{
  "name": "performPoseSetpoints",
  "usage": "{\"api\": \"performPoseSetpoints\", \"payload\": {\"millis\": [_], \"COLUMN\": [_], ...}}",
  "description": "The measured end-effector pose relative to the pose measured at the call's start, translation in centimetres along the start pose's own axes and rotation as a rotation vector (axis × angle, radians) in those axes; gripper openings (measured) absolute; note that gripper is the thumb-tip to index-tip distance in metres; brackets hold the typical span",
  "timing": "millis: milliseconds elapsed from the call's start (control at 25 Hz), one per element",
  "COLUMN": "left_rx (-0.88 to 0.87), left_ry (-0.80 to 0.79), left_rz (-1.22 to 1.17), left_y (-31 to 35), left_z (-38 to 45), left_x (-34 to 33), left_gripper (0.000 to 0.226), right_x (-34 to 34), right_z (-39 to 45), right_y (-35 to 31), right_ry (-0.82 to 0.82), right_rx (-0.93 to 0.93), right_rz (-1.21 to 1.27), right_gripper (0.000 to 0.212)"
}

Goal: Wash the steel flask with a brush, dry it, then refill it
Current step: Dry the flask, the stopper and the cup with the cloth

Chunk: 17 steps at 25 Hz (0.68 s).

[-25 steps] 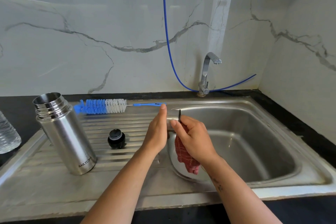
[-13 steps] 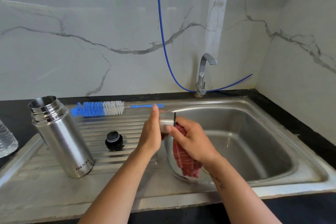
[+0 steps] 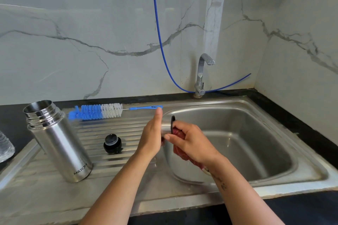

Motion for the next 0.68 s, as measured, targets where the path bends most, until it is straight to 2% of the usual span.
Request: {"api": "performPoseSetpoints", "payload": {"millis": [40, 120, 160, 200, 240, 320, 400, 440, 560, 640, 680], "left_rx": [-0.111, -0.454, -0.542, -0.580, -0.528, -0.276, -0.003, 0.018, -0.375, -0.495, -0.477], "left_ry": [0.033, 0.078, 0.060, 0.030, -0.010, -0.050, -0.036, -0.024, 0.037, 0.035, 0.013], "left_rz": [0.127, 0.328, 0.322, 0.260, 0.156, -0.035, -0.028, 0.042, 0.228, 0.181, 0.134], "left_y": [0.3, 2.3, 2.5, 2.8, 2.8, 2.0, 0.6, 0.3, 2.2, 2.7, 2.8], "left_z": [0.0, -0.9, -1.1, -1.3, -1.0, -0.4, -0.1, -0.1, -0.6, -1.1, -1.0], "left_x": [0.3, 0.5, 0.4, 0.3, 0.0, -0.2, -0.3, -0.1, 0.3, 0.4, 0.1], "left_gripper": [0.067, 0.047, 0.043, 0.042, 0.045, 0.065, 0.079, 0.077, 0.055, 0.043, 0.041], "right_x": [-0.2, -0.3, -0.2, -0.1, 0.2, 0.7, 0.0, 0.0, 0.0, -0.3, -0.1], "right_z": [0.0, 0.1, 0.1, 0.0, -0.2, -0.3, -0.3, -0.2, -0.2, -0.3, -0.2], "right_y": [0.1, 0.5, 0.6, 0.3, -0.3, -0.8, -0.3, 0.0, 0.3, 0.0, -0.3], "right_ry": [-0.012, -0.039, -0.042, -0.041, -0.012, 0.056, 0.033, 0.026, 0.011, -0.018, -0.008], "right_rx": [-0.028, -0.071, -0.079, -0.061, -0.024, 0.056, 0.013, -0.026, -0.088, -0.107, -0.081], "right_rz": [0.092, 0.359, 0.468, 0.527, 0.488, 0.174, -0.025, 0.017, 0.454, 0.655, 0.604], "right_gripper": [0.034, 0.060, 0.062, 0.054, 0.041, 0.018, 0.016, 0.022, 0.031, 0.035, 0.036]}}
Point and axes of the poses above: each hand's wrist, its own z-axis towards the middle knuckle, its own x-axis out of the back of the hand, y = z × x, the point moved 7 cm from there along z, towards the middle knuckle, and after that the axes turned 10 degrees about -y, right-handed, at the moved point
